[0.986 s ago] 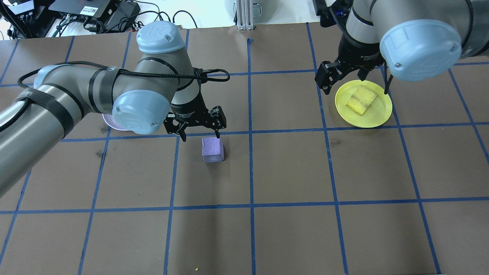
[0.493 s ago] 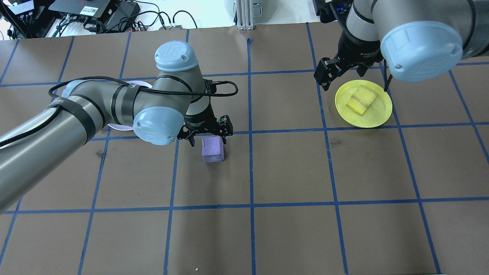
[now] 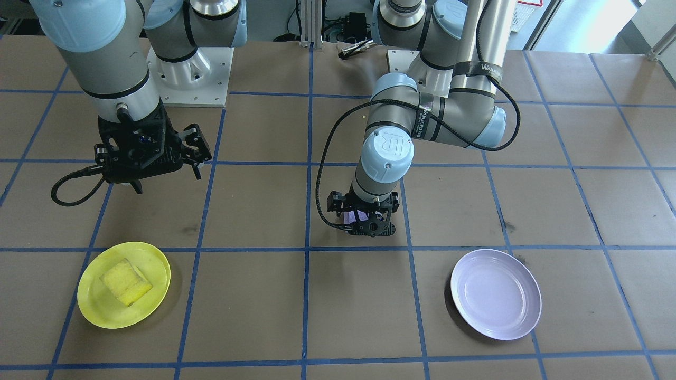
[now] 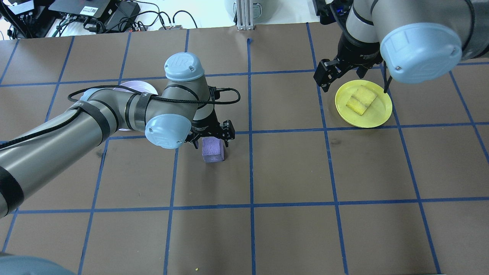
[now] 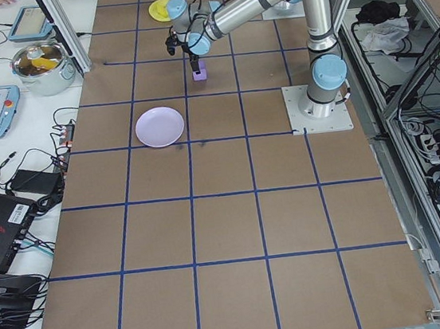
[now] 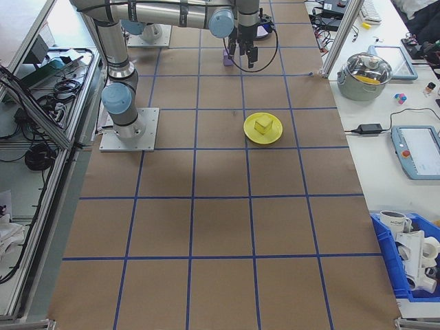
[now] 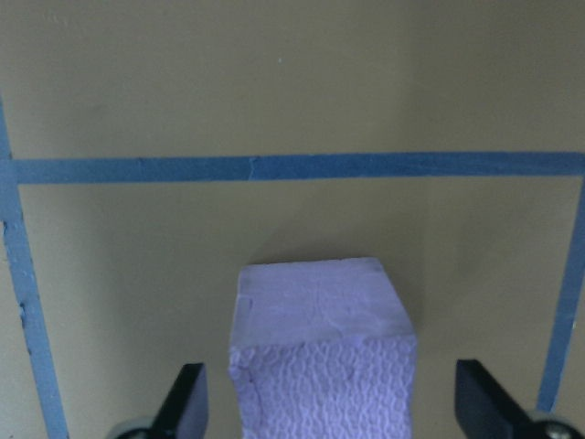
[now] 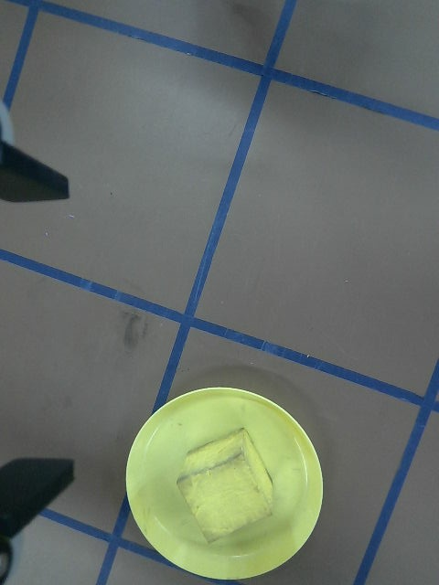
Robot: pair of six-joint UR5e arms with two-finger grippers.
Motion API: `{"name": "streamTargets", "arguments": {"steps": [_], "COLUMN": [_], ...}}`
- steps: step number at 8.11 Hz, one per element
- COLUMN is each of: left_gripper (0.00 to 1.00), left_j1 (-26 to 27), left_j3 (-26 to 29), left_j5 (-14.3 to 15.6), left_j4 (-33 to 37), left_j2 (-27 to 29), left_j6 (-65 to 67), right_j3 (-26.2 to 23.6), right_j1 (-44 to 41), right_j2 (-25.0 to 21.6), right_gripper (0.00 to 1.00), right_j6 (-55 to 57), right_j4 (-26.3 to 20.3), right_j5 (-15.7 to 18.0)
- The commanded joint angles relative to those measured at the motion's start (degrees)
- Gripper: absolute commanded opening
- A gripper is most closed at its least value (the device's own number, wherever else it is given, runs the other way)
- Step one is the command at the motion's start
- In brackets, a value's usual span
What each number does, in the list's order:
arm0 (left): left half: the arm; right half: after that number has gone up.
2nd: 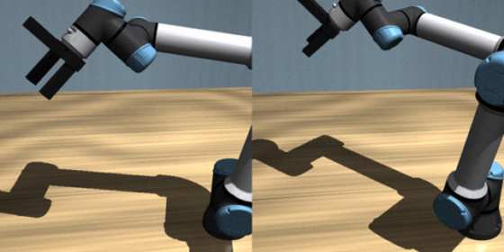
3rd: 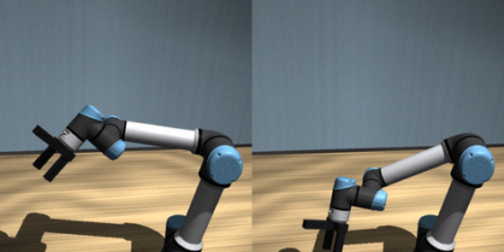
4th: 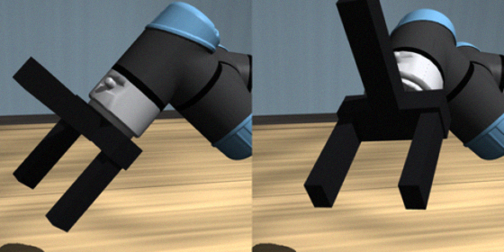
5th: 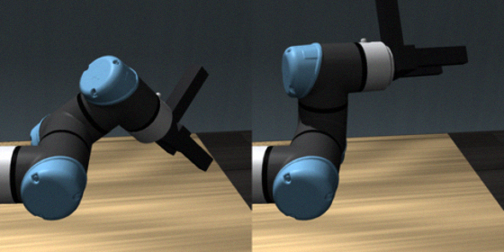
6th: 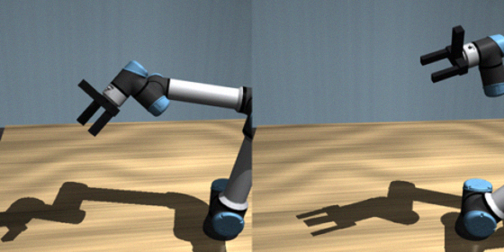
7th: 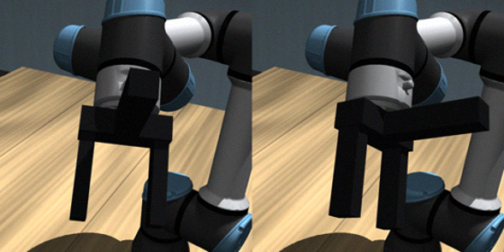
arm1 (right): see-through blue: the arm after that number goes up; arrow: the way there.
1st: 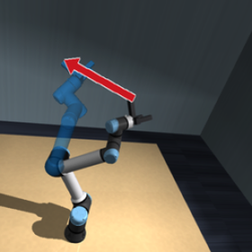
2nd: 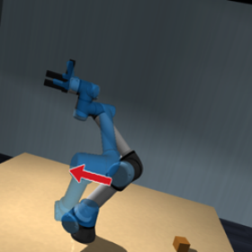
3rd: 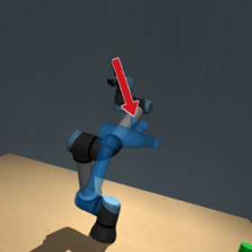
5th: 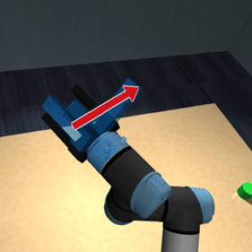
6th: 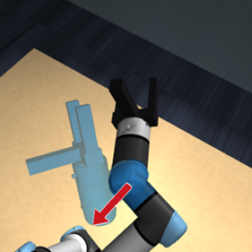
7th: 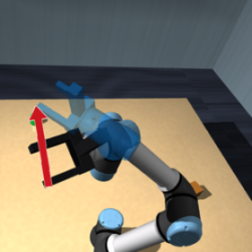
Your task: Sort blocks by color into plates
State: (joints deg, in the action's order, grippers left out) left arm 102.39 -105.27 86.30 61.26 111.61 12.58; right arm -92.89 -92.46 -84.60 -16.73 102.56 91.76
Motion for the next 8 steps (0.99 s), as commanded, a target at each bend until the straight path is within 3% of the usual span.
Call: {"name": "streamTargets", "arguments": {"steps": [1, 5, 6, 8], "left_gripper": [0.53, 0.14, 0.13, 0.13], "left_j1": [-0.4, -0.9, -1.1, -7.2], "left_j3": [0.2, 0.5, 0.6, 6.4], "left_j5": [-0.1, 0.1, 0.1, 4.6], "left_j4": [-0.8, 0.1, 3.5, 14.7], "left_j2": [1.2, -0.2, -1.0, -5.0], "left_j6": [-3.3, -6.9, -7.3, -9.8], "right_j3": [0.0, 0.0, -0.1, -0.7], "right_j1": [0.0, 0.0, 0.0, 0.0], "right_j2": [0.1, 0.1, 0.3, 0.5], "right_gripper": [1.00, 1.00, 1.00, 1.00], "right_j6": [0.0, -0.2, 0.0, 0.2], "right_j4": [0.2, 0.3, 0.2, 0.4], "right_j5": [0.0, 0.1, 0.1, 0.1]}}
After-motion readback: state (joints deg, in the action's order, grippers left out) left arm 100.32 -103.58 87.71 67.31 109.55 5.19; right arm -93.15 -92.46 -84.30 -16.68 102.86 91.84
